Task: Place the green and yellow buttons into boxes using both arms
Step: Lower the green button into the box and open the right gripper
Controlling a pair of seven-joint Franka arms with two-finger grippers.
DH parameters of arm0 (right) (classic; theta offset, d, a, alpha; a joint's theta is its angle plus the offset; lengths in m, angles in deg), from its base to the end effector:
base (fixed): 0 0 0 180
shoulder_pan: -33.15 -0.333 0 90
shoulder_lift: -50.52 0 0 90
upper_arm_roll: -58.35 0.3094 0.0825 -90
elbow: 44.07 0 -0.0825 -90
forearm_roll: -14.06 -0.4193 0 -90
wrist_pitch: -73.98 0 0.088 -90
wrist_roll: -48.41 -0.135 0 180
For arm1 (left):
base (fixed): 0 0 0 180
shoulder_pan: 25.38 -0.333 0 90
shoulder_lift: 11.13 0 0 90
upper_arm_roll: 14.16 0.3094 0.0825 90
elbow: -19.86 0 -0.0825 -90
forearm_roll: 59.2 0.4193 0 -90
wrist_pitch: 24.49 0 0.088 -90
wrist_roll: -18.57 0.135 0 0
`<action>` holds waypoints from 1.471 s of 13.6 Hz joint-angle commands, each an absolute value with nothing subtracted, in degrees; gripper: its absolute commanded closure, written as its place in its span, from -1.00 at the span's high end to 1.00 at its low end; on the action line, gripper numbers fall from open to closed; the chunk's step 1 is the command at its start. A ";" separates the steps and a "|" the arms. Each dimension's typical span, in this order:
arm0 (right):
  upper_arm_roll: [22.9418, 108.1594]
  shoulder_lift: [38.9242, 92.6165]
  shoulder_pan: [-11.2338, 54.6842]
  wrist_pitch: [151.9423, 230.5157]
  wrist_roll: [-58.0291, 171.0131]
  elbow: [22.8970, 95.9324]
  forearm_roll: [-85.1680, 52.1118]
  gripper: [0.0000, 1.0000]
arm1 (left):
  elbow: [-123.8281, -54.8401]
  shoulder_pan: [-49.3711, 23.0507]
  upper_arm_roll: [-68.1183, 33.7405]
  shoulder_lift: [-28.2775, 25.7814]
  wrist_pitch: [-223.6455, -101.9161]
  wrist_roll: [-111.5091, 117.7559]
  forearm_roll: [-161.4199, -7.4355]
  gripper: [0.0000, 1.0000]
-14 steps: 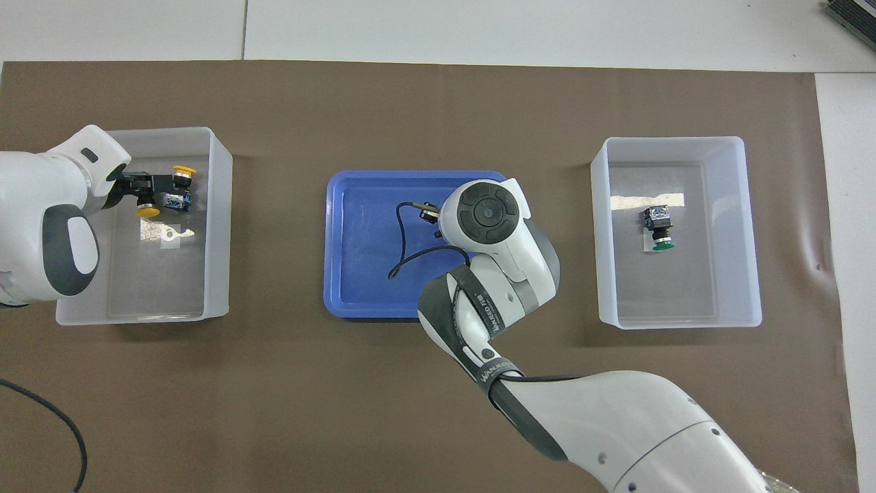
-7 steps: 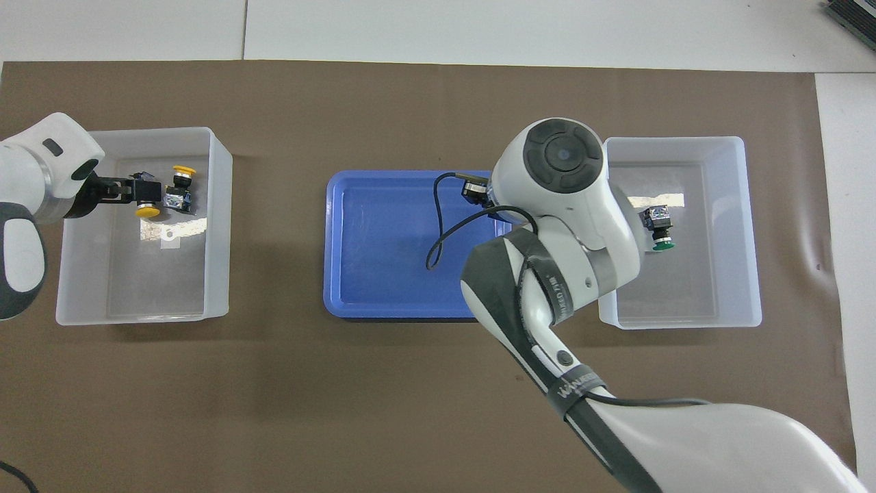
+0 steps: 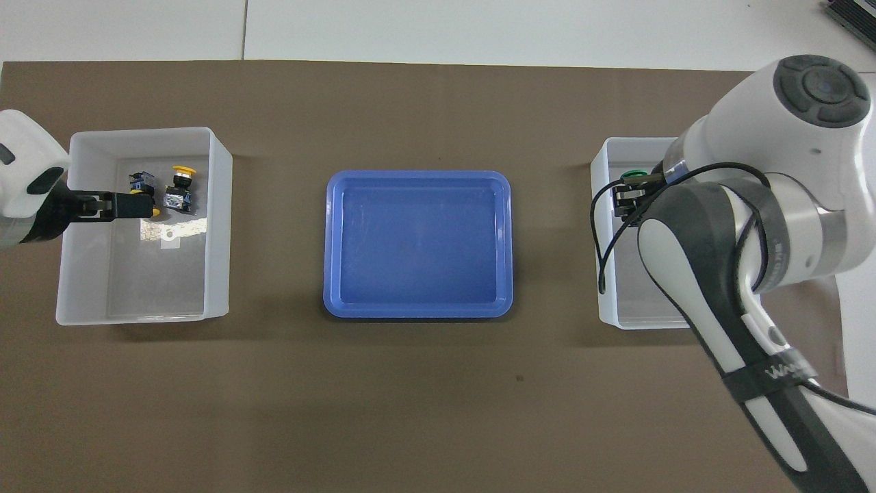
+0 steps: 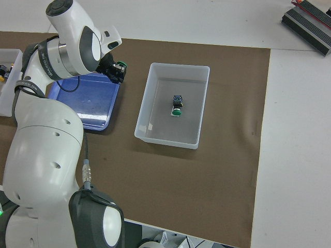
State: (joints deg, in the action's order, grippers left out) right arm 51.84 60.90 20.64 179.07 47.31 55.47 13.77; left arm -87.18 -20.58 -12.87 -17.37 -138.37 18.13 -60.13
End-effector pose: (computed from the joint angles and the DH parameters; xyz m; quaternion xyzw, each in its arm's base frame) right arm 0.6316 0.0698 0.4159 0.9982 0.0424 -0.0410 0.0104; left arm 0.5908 -0.0372 0.5404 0.9932 -0.0241 0.1135 0.0129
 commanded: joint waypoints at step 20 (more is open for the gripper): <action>52.81 55.10 24.71 200.40 50.08 77.68 12.83 1.00 | -74.35 -22.21 -12.40 -14.39 -117.18 17.60 -59.38 1.00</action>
State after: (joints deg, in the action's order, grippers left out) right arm 52.61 57.23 24.52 204.26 50.14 80.51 13.54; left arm -72.85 -22.09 -12.26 -13.19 -114.59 18.14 -60.12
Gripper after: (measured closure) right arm 0.172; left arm 0.000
